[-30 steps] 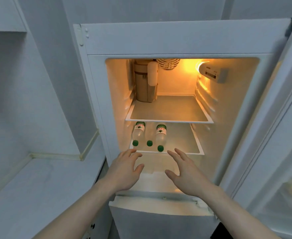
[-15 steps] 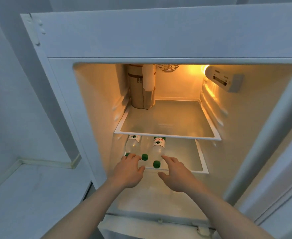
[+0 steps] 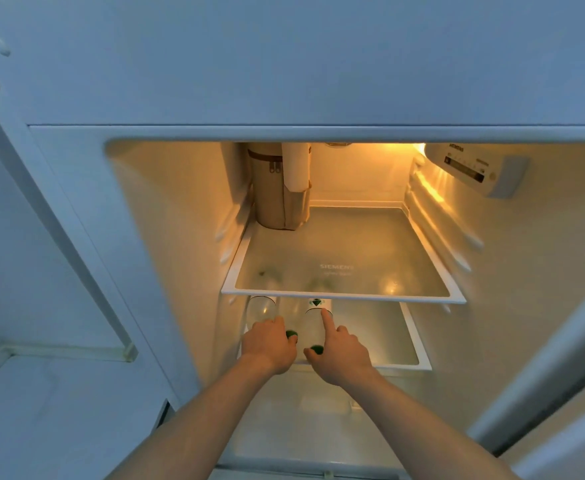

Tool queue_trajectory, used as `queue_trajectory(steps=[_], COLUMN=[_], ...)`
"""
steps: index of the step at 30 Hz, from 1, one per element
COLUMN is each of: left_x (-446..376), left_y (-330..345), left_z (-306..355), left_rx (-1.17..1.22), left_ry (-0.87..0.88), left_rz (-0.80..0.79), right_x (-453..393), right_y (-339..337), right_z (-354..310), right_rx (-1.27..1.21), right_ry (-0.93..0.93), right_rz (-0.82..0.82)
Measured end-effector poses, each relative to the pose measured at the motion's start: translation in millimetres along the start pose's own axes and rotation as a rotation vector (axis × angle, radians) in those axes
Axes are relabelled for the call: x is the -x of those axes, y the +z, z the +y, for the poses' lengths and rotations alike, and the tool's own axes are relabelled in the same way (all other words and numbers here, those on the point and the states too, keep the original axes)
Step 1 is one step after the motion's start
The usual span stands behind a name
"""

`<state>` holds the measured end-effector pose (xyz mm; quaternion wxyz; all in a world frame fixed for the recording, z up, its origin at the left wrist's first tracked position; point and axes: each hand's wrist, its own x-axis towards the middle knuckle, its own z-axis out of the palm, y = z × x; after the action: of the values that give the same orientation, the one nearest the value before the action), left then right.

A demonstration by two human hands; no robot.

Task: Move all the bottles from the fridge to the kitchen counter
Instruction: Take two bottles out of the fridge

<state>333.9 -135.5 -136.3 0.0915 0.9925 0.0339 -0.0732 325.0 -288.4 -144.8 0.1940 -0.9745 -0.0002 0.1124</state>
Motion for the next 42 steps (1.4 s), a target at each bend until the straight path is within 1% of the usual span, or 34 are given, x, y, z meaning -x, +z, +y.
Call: queue_trajectory(steps=[5,9,15,21,24,28,34,36,42], left_x=[-14,-16,-9,3,15,36,74,87,127], left_y=[3,4,4,2,0,-8,-18,-24,-39], left_z=[1,1,4,-7,-5,-1,9,13,25], left_rx=[-0.055,-0.071,-0.015,0.039,0.059,0.053,0.068,0.087,0.098], left_ry=[0.010,0.002,-0.029,-0.056,-0.075,-0.112,-0.134,-0.122,-0.066], left_rz=[0.055,0.073,0.104,0.095,0.120,0.181,0.293,0.339,0.477], right_x=[-5,-6,-3,3,7,19,38,45,76], right_y=[-6,-13,-9,-11,-15,-31,-67,-78,-91], right_z=[9,21,23,31,36,36,29,28,26], right_rx=[-0.044,0.004,0.080,0.084,0.034,0.006,-0.027,-0.063,-0.125], right_ry=[0.032,0.058,0.040,0.038,0.025,-0.043,-0.176,-0.218,-0.378], right_rz=[0.051,0.090,0.116,0.099,0.096,0.123,0.232,0.292,0.386])
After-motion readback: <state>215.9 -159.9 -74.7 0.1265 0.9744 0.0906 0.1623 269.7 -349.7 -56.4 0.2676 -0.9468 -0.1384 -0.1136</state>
